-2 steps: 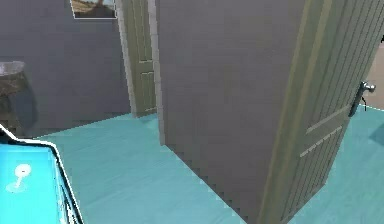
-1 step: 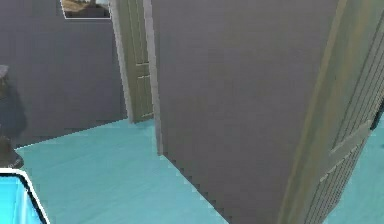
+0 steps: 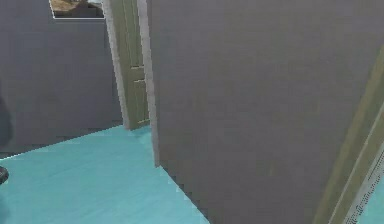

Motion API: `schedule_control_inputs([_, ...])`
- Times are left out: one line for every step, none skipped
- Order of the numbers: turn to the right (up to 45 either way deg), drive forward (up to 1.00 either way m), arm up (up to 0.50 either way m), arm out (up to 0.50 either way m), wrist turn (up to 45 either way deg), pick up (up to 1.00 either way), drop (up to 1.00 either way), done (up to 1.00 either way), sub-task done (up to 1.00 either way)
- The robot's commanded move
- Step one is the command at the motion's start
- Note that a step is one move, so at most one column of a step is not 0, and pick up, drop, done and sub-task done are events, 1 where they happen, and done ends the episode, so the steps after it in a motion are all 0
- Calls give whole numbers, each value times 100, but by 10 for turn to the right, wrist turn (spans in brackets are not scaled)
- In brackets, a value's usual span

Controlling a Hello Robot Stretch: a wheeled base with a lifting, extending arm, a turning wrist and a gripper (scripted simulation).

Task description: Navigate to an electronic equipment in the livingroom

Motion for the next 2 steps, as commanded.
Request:
schedule_control_inputs([90,0,0,0,0,0,0,0,0])
schedule_control_inputs([0,20,0,0,0,0,0,0,0])
